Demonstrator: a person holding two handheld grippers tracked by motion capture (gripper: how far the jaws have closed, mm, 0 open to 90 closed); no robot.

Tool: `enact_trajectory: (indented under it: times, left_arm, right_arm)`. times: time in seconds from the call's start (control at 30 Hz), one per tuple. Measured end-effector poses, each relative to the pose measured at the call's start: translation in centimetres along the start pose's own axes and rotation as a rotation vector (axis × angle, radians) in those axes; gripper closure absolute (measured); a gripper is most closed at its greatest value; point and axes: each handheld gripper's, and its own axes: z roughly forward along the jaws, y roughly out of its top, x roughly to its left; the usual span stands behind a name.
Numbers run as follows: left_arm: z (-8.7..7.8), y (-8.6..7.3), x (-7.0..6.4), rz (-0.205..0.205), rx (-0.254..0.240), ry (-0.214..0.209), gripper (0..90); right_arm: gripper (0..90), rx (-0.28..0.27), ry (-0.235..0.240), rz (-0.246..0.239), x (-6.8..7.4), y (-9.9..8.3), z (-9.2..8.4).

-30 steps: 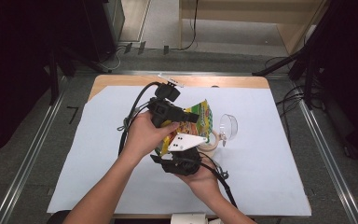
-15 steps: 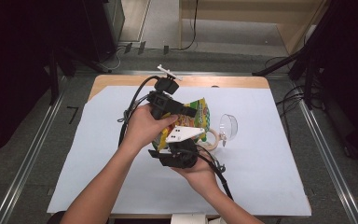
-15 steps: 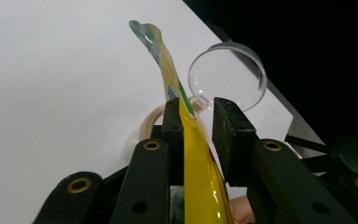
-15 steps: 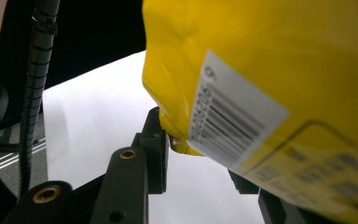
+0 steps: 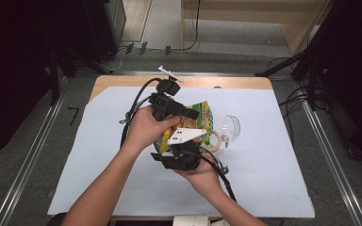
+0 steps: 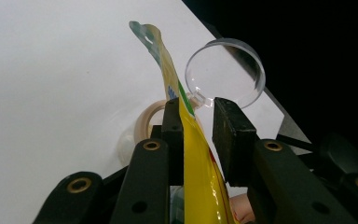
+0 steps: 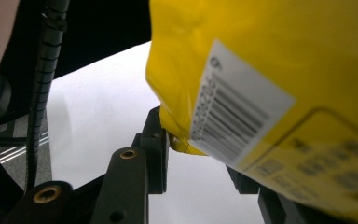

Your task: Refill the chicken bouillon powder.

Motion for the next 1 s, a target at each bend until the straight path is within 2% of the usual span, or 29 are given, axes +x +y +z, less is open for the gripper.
enact_trajectory:
  times: [0.23,0.37,0.63,0.83,1.0]
  left_arm:
    - [-0.1,-0.1,0.0,-0.001,-0.003,-0.006,75.0]
    - [-0.3,-0.1,0.4,-0.026,0.004,-0.033,75.0]
    - [-0.2,-0.2,0.4,-0.038,0.022,-0.040,74.3]
    - [-0.1,-0.2,0.0,-0.020,0.019,-0.016,74.4]
    - [0.2,-0.3,-0.8,0.017,0.023,0.037,74.4]
  right_arm:
    - [65.2,0.001,-0.003,-0.011,0.2,0.0,-0.1]
    - [65.2,0.008,-0.003,-0.004,0.5,0.2,-0.3]
    - [65.3,0.006,0.003,0.001,0.8,0.2,-0.3]
    - [65.5,-0.003,-0.003,-0.004,0.8,-0.1,-0.2]
    - [66.5,-0.011,0.001,0.006,0.5,-0.4,0.0]
